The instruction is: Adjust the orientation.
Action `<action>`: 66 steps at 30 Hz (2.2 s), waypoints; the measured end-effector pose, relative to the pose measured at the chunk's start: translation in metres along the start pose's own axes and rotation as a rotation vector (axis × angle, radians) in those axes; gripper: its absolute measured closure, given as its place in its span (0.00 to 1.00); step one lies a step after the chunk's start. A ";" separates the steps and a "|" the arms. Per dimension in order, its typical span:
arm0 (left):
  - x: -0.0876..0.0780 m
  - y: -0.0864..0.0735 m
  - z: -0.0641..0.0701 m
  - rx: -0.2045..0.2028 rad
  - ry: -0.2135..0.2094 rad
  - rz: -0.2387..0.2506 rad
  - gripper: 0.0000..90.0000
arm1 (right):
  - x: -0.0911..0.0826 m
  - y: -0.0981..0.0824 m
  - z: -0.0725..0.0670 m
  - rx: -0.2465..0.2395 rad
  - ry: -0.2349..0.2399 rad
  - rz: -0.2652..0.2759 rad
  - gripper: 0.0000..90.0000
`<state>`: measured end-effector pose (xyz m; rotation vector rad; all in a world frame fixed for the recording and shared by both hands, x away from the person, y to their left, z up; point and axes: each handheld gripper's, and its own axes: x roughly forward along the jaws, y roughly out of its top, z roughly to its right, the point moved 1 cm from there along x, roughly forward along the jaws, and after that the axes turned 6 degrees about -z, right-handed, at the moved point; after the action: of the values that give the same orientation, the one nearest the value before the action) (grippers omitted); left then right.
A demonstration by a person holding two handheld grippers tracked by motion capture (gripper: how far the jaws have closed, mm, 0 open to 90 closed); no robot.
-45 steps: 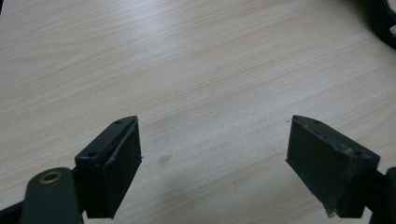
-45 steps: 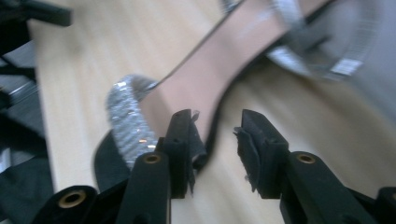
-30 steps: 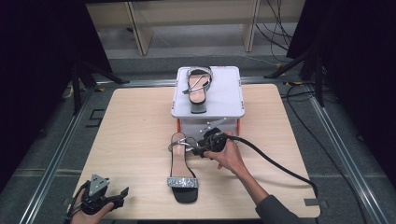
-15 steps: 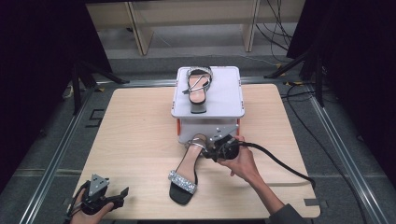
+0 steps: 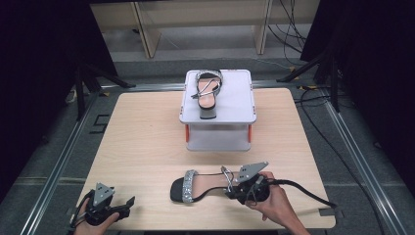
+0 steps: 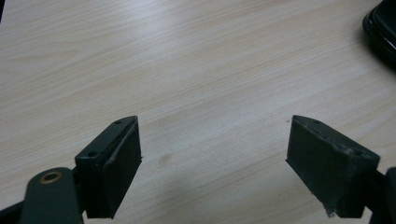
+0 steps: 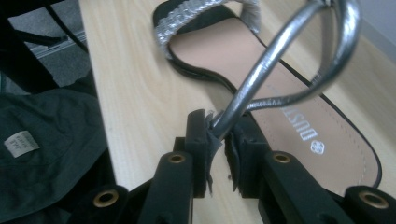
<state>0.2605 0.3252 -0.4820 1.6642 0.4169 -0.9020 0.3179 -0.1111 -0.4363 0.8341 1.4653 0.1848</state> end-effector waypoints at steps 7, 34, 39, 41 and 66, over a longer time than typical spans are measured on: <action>0.000 0.000 0.000 0.000 0.000 0.004 0.19 | -0.010 -0.004 0.003 0.061 0.067 -0.008 0.69; 0.000 0.000 0.001 -0.006 -0.005 0.008 0.19 | 0.003 -0.021 0.047 0.009 -0.010 -0.047 0.34; 0.000 0.000 0.001 -0.020 -0.016 0.018 0.19 | -0.004 -0.029 0.031 -0.008 0.005 -0.076 0.39; 0.000 0.001 0.001 -0.015 -0.012 0.017 0.19 | -0.006 -0.031 0.022 -0.006 0.025 -0.083 0.38; 0.001 0.001 0.000 -0.020 -0.009 0.009 0.19 | -0.003 -0.002 0.038 0.094 -0.005 0.037 0.65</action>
<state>0.2617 0.3250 -0.4825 1.6419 0.4110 -0.8952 0.3516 -0.1287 -0.4397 0.9377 1.4635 0.1425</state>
